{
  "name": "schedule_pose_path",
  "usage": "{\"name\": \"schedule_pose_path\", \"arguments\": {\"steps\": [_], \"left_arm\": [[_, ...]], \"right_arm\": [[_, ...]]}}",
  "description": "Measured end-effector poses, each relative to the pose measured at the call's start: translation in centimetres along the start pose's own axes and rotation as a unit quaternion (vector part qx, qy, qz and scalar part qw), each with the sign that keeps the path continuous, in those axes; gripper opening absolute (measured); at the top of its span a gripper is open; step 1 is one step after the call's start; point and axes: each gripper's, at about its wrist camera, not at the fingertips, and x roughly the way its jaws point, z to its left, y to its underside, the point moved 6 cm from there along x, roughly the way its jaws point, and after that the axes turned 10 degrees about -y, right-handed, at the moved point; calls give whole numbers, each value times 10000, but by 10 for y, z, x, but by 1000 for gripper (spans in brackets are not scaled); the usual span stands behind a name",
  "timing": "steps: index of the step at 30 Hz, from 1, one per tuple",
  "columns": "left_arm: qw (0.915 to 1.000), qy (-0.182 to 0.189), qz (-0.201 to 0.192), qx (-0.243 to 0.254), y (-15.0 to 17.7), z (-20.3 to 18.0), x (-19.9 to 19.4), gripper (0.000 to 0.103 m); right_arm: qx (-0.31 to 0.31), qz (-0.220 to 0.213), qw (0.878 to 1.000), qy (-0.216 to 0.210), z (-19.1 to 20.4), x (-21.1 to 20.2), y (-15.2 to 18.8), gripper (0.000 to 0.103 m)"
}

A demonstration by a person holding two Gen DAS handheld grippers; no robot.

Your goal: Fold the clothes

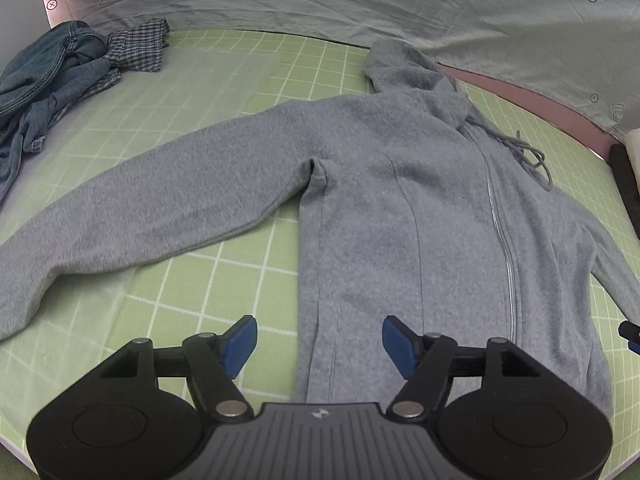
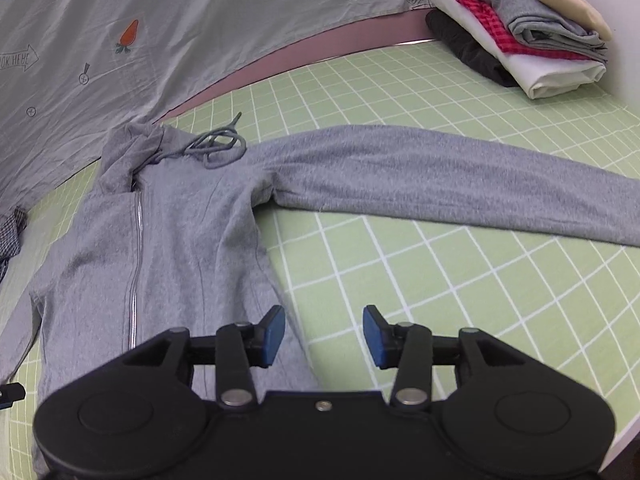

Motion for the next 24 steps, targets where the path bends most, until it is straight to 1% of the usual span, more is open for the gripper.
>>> {"name": "schedule_pose_path", "arguments": {"steps": [1,2,3,4,6,8,10,13,16,19,22,24], "left_arm": [[10000,-37,-21,1,-10,-3,4,78],[9999,-94,-54,11,-21,-5,8,84],[9997,-202,-111,31,-32,-9,12,87],[9993,-327,-175,56,-44,-12,17,92],[9979,-530,-351,156,-68,-22,28,94],[9968,-592,-430,309,-90,-35,42,98],[9961,-605,-379,509,-110,-51,60,98],[9947,-598,-228,809,-137,-78,89,98],[9921,-520,-270,1109,-156,-107,113,98],[9876,-487,-458,1417,-166,-136,131,98],[9849,-382,-434,1632,-172,-160,147,98],[9831,-299,-341,1774,-173,-174,159,98]], "right_arm": [[-5,-29,10000,56,1,6,-8,53],[-20,-61,9999,141,2,13,-18,64],[-47,-90,9997,220,3,21,-26,75],[-79,-126,9994,297,4,27,-35,80],[-195,-230,9988,392,8,41,-52,93],[-334,-273,9979,483,13,58,-68,103],[-475,-298,9966,608,17,79,-87,103],[-450,-246,9963,696,19,108,-111,103],[-462,-220,9955,802,19,134,-131,103],[-590,-187,9936,941,18,159,-147,103],[-566,-145,9931,1013,17,179,-158,103],[-506,-131,9932,1038,17,189,-162,103]]}}
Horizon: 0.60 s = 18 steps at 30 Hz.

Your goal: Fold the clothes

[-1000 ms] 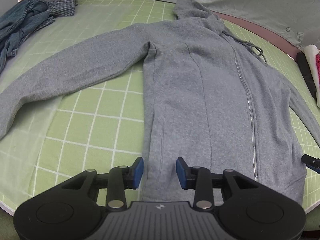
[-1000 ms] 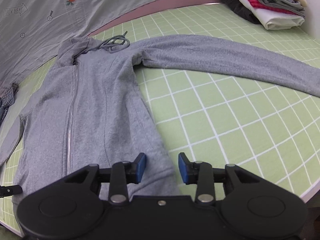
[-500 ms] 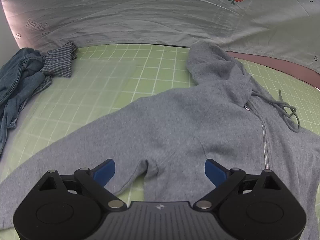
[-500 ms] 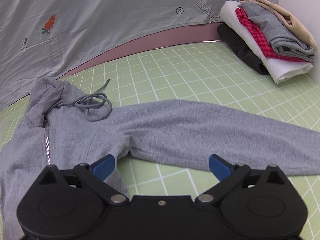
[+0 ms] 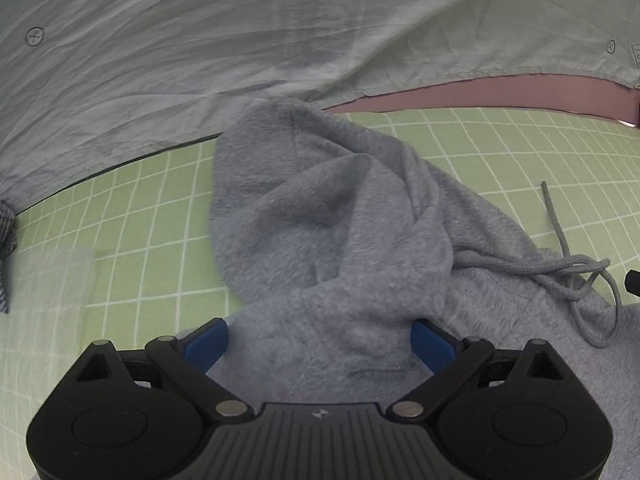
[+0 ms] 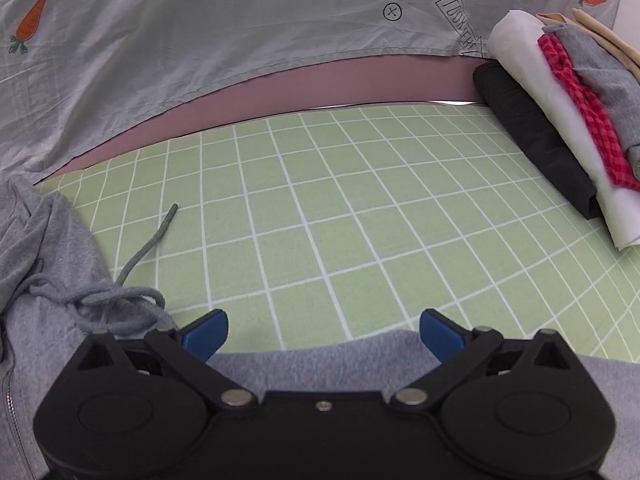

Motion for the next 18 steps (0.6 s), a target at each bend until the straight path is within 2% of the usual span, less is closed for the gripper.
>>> {"name": "schedule_pose_path", "arguments": {"steps": [3,4,5,6,7,9,10,11,12,14,16,18], "left_arm": [[9999,111,-124,-39,-2,-5,5,98],[9997,163,-179,-104,-2,-4,5,93],[9992,257,-226,-198,-3,-1,4,78],[9985,389,-238,-299,-3,1,2,72],[9976,460,-261,-457,-3,7,-1,59],[9948,500,-312,-831,-2,21,-9,41],[9919,454,-278,-1153,-3,34,-14,29],[9861,469,-206,-1577,-4,49,-18,24],[9770,526,-82,-2065,0,64,-19,24],[9527,604,217,-2972,12,93,-17,24],[9298,615,520,-3592,26,113,-11,24],[9244,799,605,-3679,31,121,-8,28]], "right_arm": [[50,77,10000,11,3,11,0,103],[49,108,9999,24,4,13,1,103],[54,99,9999,30,5,15,2,103],[63,43,10000,31,6,14,3,103],[66,29,10000,41,7,14,4,103],[82,10,10000,44,7,14,4,103],[92,3,9999,42,7,14,5,103],[94,-6,9999,37,7,14,5,103],[71,-23,10000,32,7,14,5,103],[5,-64,10000,37,7,13,6,103],[-17,-70,10000,57,5,12,7,103],[-41,-18,9999,94,6,12,6,103]]}}
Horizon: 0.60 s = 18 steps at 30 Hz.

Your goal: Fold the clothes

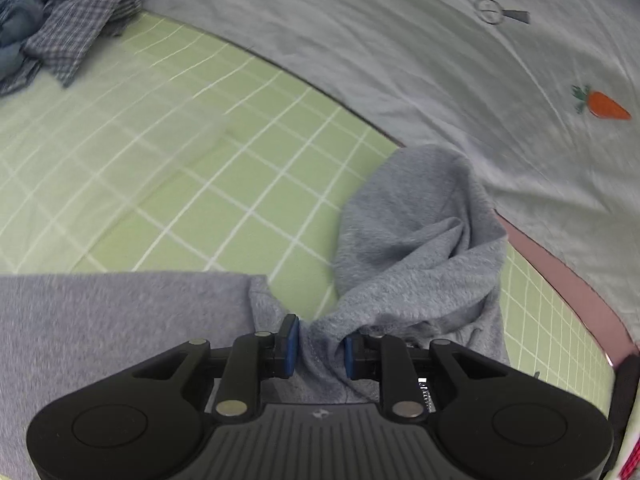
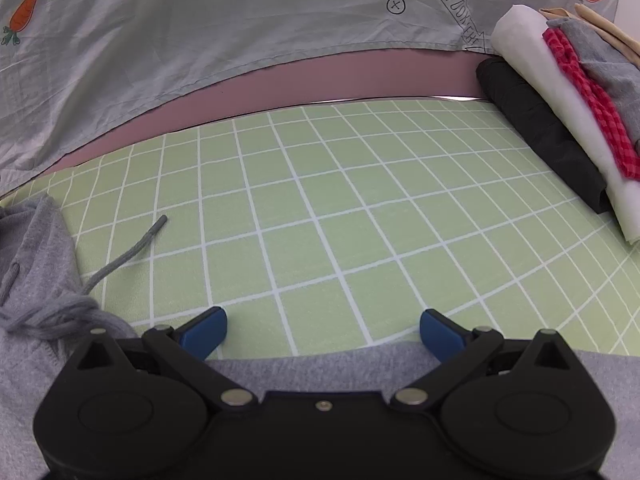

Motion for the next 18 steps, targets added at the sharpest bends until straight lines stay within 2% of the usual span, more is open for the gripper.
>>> {"name": "schedule_pose_path", "arguments": {"steps": [1,4,6,9,13,16,18], "left_arm": [[9999,112,-1,79,-2,0,-2,30],[9990,230,-195,339,-13,-10,-11,46],[9980,337,-265,463,-21,-21,-12,50],[9953,442,-264,821,-30,-42,-6,50],[9896,528,-277,1306,-30,-66,6,50],[9902,414,-293,1298,-28,-69,13,49],[9926,328,-258,1137,-28,-65,20,43]], "right_arm": [[-52,26,10000,40,1,0,-1,103],[-468,-35,9987,202,11,-3,-11,103],[-611,-138,9980,100,23,-1,-22,103],[-695,-247,9971,-169,44,5,-42,103],[-812,-284,9935,-751,91,22,-67,103],[-898,-227,9886,-1185,128,34,-75,103],[-886,-162,9858,-1420,147,43,-71,97]]}}
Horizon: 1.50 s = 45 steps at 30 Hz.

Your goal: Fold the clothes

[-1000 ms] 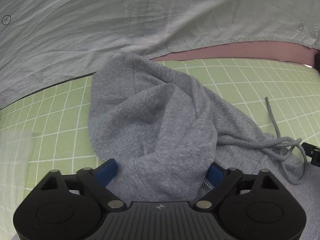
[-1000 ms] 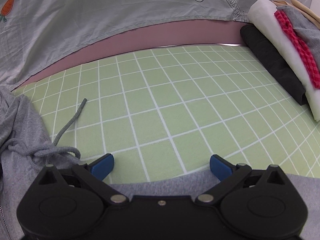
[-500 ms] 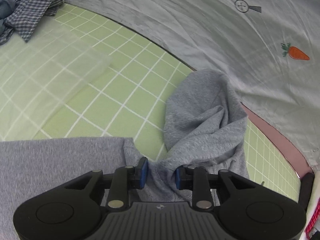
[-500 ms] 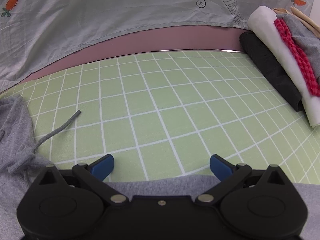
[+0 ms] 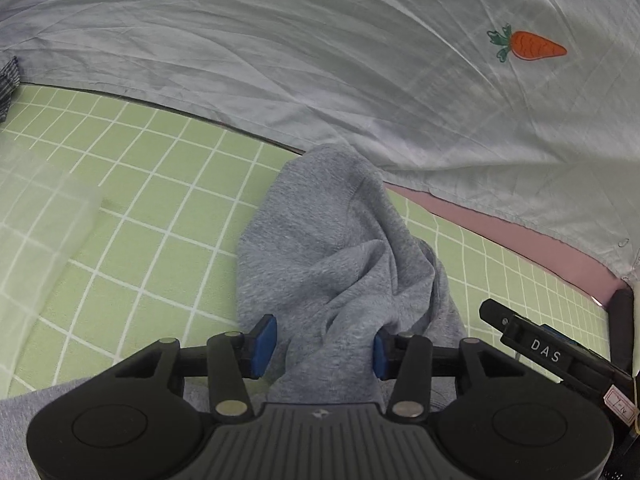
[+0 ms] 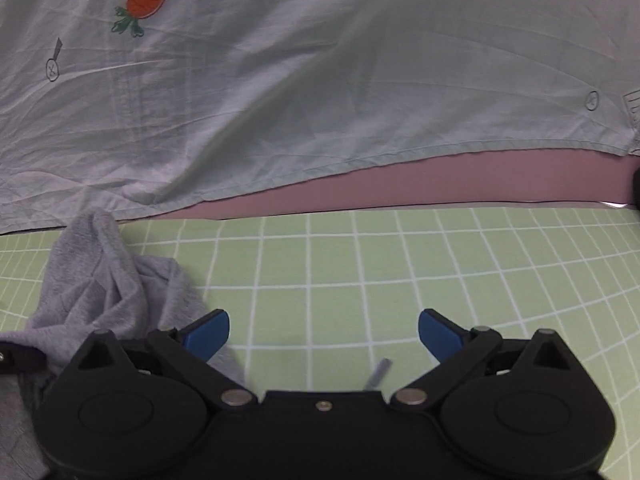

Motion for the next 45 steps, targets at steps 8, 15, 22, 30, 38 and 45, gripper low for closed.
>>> {"name": "schedule_pose_path", "arguments": {"steps": [8,15,22,30,38,45], "left_arm": [[9987,7,235,-456,0,13,15,39],[9989,63,184,-428,2,11,14,31],[9972,71,180,-718,6,28,9,17],[9964,-110,201,-816,6,38,11,27],[9993,82,-77,-347,-29,15,9,67],[10000,-65,51,-13,-36,2,26,65]], "right_arm": [[-80,188,9983,-541,46,30,20,60],[-517,151,9953,-801,54,29,20,6],[-259,-628,9974,228,12,-27,0,4],[142,-278,9959,854,-44,-40,13,6],[-75,-130,9999,5,-17,-2,-10,36],[-244,155,9994,-203,-2,26,-16,63]]}}
